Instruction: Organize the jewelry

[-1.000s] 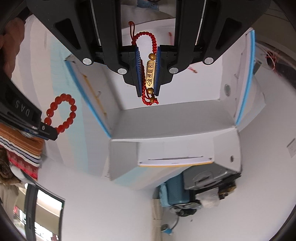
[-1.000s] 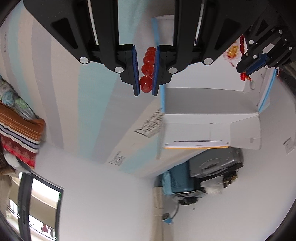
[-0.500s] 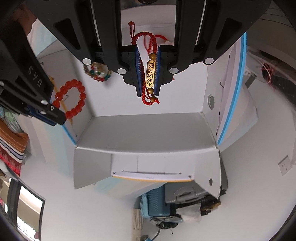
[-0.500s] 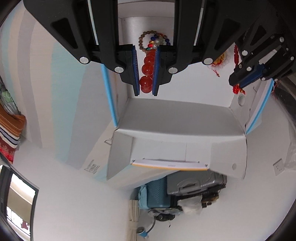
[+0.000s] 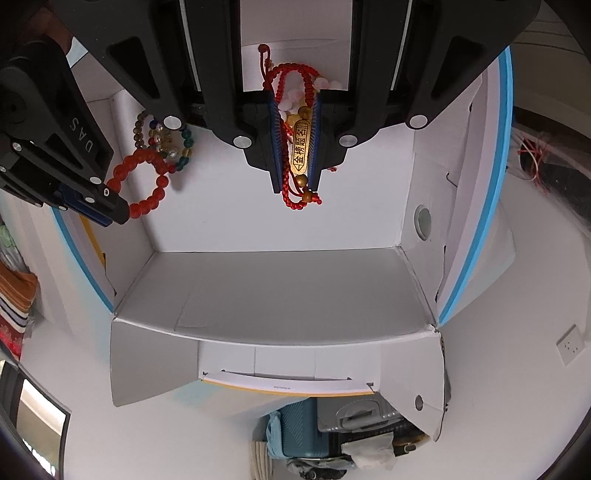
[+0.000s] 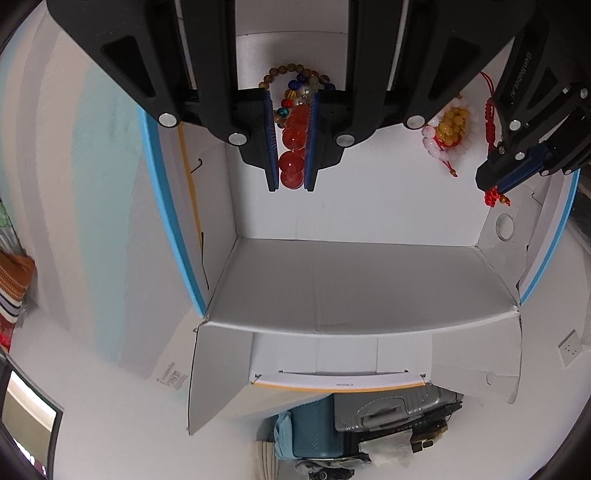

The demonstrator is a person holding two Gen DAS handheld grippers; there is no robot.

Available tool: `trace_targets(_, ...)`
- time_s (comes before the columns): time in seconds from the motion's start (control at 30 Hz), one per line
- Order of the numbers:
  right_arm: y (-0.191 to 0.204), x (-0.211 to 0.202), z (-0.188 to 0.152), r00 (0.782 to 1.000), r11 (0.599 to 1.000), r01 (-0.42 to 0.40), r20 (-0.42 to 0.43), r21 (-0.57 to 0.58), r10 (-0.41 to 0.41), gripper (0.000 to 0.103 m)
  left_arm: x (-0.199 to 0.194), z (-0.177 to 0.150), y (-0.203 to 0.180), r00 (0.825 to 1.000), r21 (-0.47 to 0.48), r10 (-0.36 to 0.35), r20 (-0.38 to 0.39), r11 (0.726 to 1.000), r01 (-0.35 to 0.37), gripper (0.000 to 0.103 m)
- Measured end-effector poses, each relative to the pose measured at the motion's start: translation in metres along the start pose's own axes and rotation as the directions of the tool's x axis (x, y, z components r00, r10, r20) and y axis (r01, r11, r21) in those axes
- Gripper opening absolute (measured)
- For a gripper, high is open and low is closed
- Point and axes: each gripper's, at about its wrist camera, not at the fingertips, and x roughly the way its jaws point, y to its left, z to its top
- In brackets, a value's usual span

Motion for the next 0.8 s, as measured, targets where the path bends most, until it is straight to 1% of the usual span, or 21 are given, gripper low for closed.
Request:
trace_targets(0.03,-0.001,-0.002,0.0,1.0,1.0,0.004,0.008,0.002,-0.004,0.013,-0.001,0.0,0.0,1.0,0.0,0.002,0.003,1.0,-0.002,0.016)
trace_targets(0.07,-0.001,-0.005,0.001,1.0,1.0,0.004,0.013,0.004,-0.004,0.017,-0.005,0.001,0.0,1.0,-0.005,-0.002,0.013,1.0,0.002,0.016)
trace_targets(0.1,-0.002,-0.008,0.001,1.0,1.0,-0.004,0.021,0.008,0.004,0.027,-0.009,0.001,0.001,1.0,-0.011,-0.011,0.023,1.0,0.012,0.017)
trace_targets(0.13,-0.003,-0.012,0.002,0.999,1.0,-0.011,0.03,0.015,0.011,0.033,-0.012,0.001,0.001,0.999,-0.012,-0.015,0.028,1.0,0.016,0.018)
trace_targets(0.17,-0.005,-0.018,0.002,0.999,1.0,-0.016,0.047,0.024,0.015,0.043,-0.017,0.0,0.002,0.999,-0.014,-0.017,0.036,1.0,0.017,0.024)
trace_targets(0.2,-0.006,-0.023,0.002,0.998,0.999,-0.016,0.059,0.028,0.015,0.048,-0.021,0.0,0.003,0.999,-0.02,-0.014,0.046,1.0,0.015,0.034)
trace_targets(0.23,-0.008,-0.032,0.001,0.997,0.999,-0.015,0.081,0.03,0.013,0.05,-0.028,0.0,0.005,0.998,-0.029,-0.011,0.065,1.0,0.013,0.039)
trace_targets(0.27,-0.009,-0.038,0.001,0.995,0.999,-0.017,0.096,0.034,0.014,0.057,-0.033,0.0,0.006,0.997,-0.034,-0.008,0.075,0.999,0.011,0.05)
trace_targets(0.3,-0.011,-0.046,0.0,0.993,0.999,-0.023,0.116,0.04,0.018,0.063,-0.038,0.0,0.007,0.996,-0.041,-0.007,0.086,0.999,0.011,0.064)
trace_targets(0.4,-0.014,-0.064,-0.003,0.987,0.998,-0.034,0.157,0.052,0.025,0.074,-0.056,-0.001,0.01,0.993,-0.056,-0.01,0.12,0.998,0.017,0.076)
trace_targets(0.5,-0.015,-0.081,-0.008,0.983,0.999,-0.018,0.185,0.046,0.009,0.079,-0.074,-0.003,0.01,0.988,-0.047,-0.012,0.151,0.999,0.019,0.087)
trace_targets(0.6,-0.017,-0.098,-0.016,0.979,0.999,-0.017,0.205,0.044,0.008,0.083,-0.093,-0.005,0.013,0.983,-0.045,-0.02,0.185,0.999,0.029,0.093)
trace_targets(0.67,-0.021,-0.109,-0.024,0.976,0.999,-0.005,0.218,0.049,-0.006,0.085,-0.107,-0.01,0.013,0.979,-0.036,-0.026,0.203,0.999,0.034,0.096)
trace_targets(0.8,-0.029,-0.126,-0.039,0.975,0.998,-0.007,0.22,0.064,-0.007,0.089,-0.129,-0.025,0.014,0.971,-0.012,-0.026,0.238,0.999,0.029,0.097)
